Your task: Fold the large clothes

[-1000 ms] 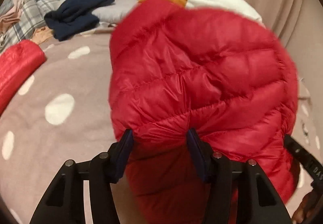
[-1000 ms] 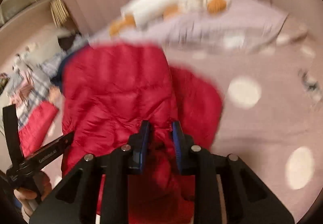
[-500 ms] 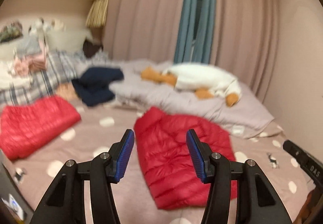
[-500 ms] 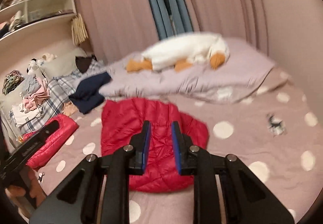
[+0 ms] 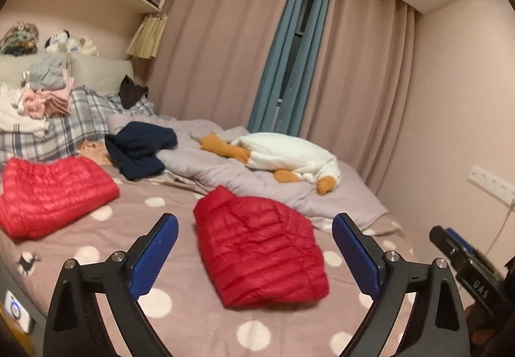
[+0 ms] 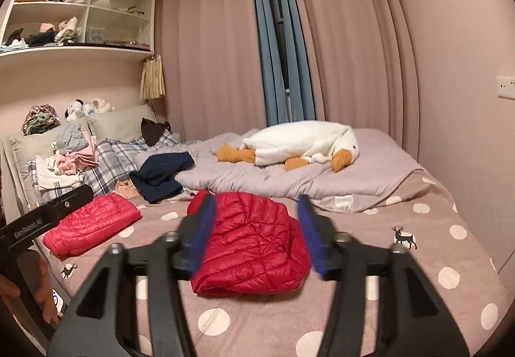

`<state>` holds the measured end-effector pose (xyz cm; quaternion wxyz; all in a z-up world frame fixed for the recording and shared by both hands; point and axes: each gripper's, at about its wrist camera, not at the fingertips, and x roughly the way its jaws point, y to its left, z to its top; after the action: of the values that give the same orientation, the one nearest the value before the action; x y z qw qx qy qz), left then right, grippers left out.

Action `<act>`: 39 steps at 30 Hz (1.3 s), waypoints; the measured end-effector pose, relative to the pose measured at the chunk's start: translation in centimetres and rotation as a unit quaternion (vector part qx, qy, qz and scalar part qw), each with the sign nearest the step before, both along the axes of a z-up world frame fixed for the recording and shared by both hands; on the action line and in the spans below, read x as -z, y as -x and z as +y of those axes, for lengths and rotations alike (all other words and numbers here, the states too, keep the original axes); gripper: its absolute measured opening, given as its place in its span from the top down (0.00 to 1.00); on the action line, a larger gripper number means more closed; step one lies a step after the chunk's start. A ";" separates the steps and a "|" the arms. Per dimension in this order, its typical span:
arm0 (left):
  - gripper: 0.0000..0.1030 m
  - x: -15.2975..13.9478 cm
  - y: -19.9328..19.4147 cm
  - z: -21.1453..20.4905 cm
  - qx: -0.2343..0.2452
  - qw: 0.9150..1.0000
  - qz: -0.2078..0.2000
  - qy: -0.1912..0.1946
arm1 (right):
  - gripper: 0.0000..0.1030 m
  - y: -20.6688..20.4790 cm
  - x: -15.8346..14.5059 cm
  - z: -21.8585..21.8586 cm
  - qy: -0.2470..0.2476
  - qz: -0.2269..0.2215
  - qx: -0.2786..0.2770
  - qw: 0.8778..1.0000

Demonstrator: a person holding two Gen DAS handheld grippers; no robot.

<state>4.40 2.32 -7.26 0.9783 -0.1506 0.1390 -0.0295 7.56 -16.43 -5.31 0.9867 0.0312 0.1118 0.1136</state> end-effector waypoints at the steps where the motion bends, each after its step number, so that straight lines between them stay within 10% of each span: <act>1: 0.05 0.0 -0.2 0.1 -0.002 1.000 0.000 -0.002 | 0.36 -0.1 0.1 -0.2 -0.005 0.000 0.000 1.000; 5: 0.01 0.4 -1.2 -0.4 -0.019 0.999 0.020 -0.036 | 0.00 0.0 0.0 -0.6 -0.024 0.001 0.010 1.000; 39: 0.01 0.2 -1.0 -0.3 -0.025 0.999 0.022 -0.013 | 0.00 -0.5 0.4 0.6 -0.018 0.031 0.040 0.999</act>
<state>5.42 2.04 -7.46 0.9773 -0.1422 0.1571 -0.0002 8.09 -15.79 -5.67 0.9859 0.0566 0.1386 0.0747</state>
